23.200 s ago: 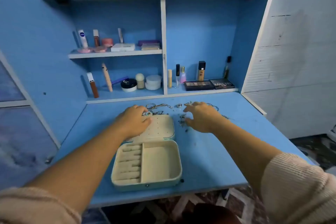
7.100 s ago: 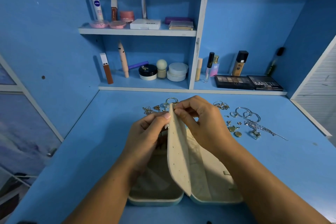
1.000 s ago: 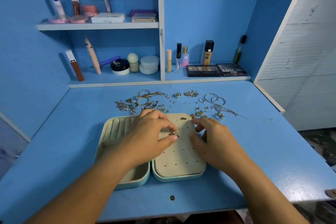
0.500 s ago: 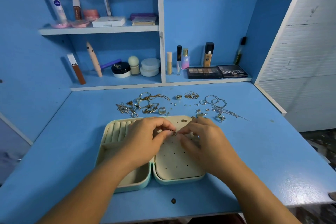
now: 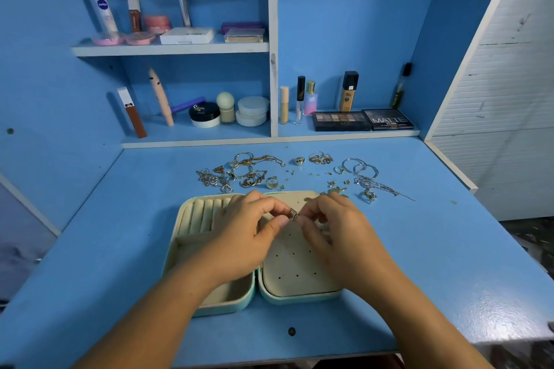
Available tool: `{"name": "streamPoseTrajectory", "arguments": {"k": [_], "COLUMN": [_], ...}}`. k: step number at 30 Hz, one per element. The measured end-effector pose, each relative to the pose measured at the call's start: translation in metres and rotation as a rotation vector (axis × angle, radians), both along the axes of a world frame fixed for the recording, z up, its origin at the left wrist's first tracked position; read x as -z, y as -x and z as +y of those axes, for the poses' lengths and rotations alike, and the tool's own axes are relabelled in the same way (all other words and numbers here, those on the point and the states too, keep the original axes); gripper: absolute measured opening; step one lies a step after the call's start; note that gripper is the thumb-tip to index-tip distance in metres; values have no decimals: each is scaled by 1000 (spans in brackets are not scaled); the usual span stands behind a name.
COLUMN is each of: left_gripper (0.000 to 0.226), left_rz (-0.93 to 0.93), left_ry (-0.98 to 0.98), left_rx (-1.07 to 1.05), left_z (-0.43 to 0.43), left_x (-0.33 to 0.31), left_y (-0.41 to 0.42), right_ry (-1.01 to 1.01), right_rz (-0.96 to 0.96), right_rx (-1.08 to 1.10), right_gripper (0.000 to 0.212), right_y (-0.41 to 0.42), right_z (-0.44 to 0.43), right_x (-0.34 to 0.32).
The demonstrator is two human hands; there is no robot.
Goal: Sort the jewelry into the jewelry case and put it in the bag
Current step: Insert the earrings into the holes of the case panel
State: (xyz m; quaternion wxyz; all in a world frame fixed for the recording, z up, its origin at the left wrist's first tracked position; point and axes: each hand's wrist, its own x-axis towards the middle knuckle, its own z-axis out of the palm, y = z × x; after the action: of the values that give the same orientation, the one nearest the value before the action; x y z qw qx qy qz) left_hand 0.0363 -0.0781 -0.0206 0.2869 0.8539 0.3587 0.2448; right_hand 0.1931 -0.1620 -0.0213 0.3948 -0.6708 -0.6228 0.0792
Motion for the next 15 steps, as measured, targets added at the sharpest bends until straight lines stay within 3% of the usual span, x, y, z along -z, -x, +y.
{"name": "streamPoseTrajectory", "arguments": {"k": [7,11,15], "left_gripper": [7,13,17], "left_rz": [-64,-212,-296], "left_ry": [87,258,303], "left_rx": [-56,-25,-41], "left_z": [-3,-8,-5], "left_x": [2,-5,-11], "left_y": [1,0,3], "right_ry": [-21,-25,-15], "right_rz": [-31,-38,-38], "right_rx": [-37,-46,-44], "right_gripper": [7,12,15], "right_y": [0,1,1], "right_z": [-1,-1,0], "right_x": [1,0,0]}}
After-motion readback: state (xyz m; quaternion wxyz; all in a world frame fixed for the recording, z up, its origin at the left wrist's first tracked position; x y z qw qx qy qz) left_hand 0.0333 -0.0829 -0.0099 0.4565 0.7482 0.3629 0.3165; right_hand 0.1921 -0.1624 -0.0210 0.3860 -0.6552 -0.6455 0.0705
